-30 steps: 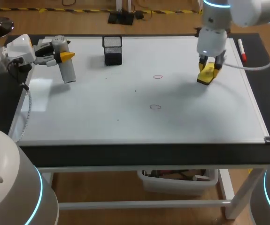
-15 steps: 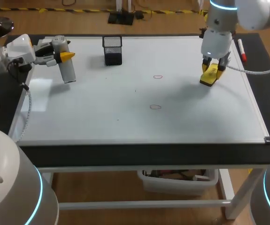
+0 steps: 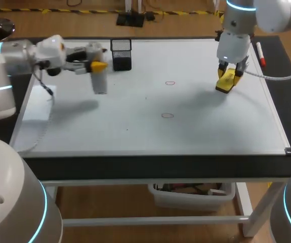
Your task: Pick up the inspection probe, press it on each red-marked spot on the whiteboard one by one, put down the probe, pick up the eraser, and wipe off all the red marks.
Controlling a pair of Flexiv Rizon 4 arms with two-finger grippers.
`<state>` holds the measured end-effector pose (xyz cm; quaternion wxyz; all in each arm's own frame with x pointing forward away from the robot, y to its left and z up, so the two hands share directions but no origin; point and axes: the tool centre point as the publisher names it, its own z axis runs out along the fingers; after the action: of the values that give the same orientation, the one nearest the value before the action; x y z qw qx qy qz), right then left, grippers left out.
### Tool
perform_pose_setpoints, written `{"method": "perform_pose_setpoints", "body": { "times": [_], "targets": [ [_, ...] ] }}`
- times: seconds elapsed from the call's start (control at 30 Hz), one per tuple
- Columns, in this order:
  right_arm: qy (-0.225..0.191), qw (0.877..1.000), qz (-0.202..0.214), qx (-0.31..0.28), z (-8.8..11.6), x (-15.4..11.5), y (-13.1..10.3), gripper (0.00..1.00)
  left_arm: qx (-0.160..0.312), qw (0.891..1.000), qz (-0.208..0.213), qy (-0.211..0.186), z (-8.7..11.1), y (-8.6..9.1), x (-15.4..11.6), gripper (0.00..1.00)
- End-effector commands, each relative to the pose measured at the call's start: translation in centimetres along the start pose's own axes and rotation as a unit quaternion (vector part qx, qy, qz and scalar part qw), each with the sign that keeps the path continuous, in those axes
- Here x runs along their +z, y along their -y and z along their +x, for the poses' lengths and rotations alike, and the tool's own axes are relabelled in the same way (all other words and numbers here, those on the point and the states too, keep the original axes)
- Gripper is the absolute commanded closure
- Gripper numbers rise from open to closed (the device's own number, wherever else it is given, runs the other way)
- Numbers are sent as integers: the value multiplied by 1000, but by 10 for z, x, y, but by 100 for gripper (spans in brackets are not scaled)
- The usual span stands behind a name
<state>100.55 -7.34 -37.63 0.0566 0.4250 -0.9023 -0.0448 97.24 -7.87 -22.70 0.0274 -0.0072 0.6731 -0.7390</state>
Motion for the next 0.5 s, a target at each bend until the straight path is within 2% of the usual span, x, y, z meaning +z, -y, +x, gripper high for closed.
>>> {"method": "perform_pose_setpoints", "body": {
  "times": [0.03, 0.23, 0.5],
  "targets": [
    [0, 1000, 1, -1, 1, -1, 0, 100, -8, 999, 13, -38, -1, -11, 44, 100],
    [0, 1000, 1, -1, 1, -1, 0, 100, -16, 996, 21, -86, 10, -12, 91, 100],
    [0, 1000, 1, -1, 1, -1, 0, 100, -33, 996, 21, -78, -3, -22, 131, 100]
  ]
}}
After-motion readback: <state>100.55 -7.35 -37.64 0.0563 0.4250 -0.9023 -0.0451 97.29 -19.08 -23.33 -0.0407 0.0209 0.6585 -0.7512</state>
